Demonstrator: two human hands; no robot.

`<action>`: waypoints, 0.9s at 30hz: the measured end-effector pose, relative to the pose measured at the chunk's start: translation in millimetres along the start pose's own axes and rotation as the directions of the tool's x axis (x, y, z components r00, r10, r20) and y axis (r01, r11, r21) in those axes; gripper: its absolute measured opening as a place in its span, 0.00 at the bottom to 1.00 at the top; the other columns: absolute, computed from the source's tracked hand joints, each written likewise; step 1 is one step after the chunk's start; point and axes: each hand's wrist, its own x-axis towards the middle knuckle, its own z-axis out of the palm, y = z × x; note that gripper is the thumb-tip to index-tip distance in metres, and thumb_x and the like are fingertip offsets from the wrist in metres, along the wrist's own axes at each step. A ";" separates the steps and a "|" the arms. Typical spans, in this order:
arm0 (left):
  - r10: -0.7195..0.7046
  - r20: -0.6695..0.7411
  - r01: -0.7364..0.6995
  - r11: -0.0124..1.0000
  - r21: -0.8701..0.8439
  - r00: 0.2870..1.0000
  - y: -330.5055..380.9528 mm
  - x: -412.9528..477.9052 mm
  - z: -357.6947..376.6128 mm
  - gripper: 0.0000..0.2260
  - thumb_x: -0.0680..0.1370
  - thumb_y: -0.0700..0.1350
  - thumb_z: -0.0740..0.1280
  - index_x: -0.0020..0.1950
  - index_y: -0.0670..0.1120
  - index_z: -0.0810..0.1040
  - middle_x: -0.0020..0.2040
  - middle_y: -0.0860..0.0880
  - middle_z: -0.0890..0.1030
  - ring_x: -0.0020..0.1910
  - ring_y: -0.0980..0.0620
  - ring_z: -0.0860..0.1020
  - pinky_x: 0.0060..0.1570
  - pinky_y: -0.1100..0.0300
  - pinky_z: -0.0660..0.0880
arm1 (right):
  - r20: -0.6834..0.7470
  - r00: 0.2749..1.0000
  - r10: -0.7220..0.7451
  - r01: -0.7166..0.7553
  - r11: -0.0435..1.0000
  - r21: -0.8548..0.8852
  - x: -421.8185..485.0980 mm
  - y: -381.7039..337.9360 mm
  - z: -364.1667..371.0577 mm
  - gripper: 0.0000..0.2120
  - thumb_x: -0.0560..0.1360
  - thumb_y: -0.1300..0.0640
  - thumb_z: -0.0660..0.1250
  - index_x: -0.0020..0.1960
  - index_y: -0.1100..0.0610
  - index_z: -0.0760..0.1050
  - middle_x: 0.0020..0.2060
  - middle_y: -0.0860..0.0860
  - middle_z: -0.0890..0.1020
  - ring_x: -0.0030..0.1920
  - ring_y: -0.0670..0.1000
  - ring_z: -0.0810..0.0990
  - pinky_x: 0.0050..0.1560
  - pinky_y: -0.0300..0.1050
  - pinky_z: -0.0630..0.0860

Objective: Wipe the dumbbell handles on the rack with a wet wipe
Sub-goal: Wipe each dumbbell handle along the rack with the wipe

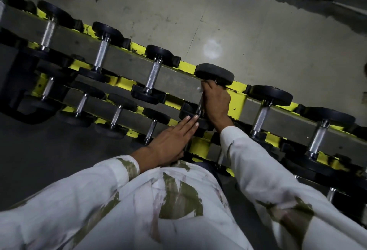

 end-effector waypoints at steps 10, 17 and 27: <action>0.008 -0.013 -0.008 1.000 0.000 1.000 -5.5 3.4 3.6 0.45 0.78 0.48 0.68 0.84 0.41 0.40 0.83 0.44 0.32 0.83 0.46 0.39 0.73 0.48 0.68 | 0.432 0.873 -0.224 0.304 0.944 -0.124 24.0 -2.1 -35.7 0.11 0.74 0.60 0.66 0.56 0.57 0.77 0.53 0.55 0.79 0.44 0.61 0.83 0.31 0.48 0.68; -0.007 -0.015 0.007 1.000 -0.007 1.000 -3.3 3.9 5.7 0.45 0.79 0.49 0.68 0.84 0.41 0.39 0.83 0.44 0.32 0.83 0.46 0.39 0.75 0.47 0.66 | 0.538 0.778 -0.325 0.421 0.905 -0.061 33.6 -2.6 -42.0 0.08 0.75 0.55 0.67 0.54 0.50 0.80 0.51 0.50 0.84 0.48 0.57 0.84 0.39 0.45 0.77; -0.018 -0.016 0.017 0.999 -0.031 1.000 -2.9 5.9 9.0 0.46 0.78 0.47 0.69 0.84 0.42 0.39 0.83 0.46 0.32 0.83 0.46 0.39 0.76 0.46 0.65 | 0.324 0.880 -0.346 0.361 0.932 0.016 33.2 30.2 -50.2 0.14 0.76 0.58 0.64 0.59 0.48 0.80 0.58 0.45 0.83 0.53 0.54 0.84 0.40 0.45 0.77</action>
